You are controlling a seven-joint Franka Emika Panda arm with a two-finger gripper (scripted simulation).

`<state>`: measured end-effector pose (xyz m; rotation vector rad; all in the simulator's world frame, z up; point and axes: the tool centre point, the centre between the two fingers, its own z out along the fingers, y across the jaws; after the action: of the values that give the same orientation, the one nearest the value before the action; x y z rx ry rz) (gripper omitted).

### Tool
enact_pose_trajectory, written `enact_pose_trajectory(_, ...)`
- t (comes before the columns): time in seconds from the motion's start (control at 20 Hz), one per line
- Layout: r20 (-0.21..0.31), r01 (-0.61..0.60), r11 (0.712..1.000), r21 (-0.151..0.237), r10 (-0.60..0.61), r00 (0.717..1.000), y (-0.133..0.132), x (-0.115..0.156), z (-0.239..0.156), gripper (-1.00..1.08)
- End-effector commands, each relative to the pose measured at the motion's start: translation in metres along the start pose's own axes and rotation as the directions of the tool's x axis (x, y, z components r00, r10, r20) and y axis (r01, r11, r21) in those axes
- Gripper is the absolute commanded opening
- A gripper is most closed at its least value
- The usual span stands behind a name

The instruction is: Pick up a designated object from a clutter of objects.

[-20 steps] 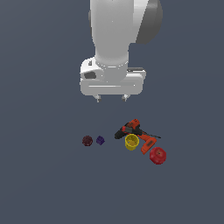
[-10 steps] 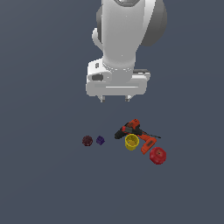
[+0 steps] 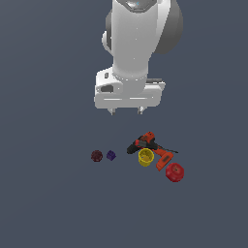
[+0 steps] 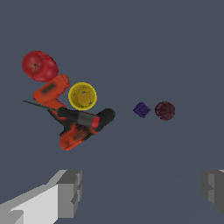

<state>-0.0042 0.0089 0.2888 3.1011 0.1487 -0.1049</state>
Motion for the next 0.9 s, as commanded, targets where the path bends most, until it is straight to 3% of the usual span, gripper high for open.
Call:
enact_pose_trajectory(0.0,-0.001,0.021,1.000,0.001,-0.021,1.000,0.003,0.002,0.004,1.00)
enact_pose_trajectory(0.45,-0.011,0.151,0.989,0.007,-0.151,0.989,0.021,0.016,0.032,1.00)
enact_pose_trajectory(0.85,-0.025,0.305,0.952,0.009,-0.305,0.952,0.045,0.030,0.066,1.00)
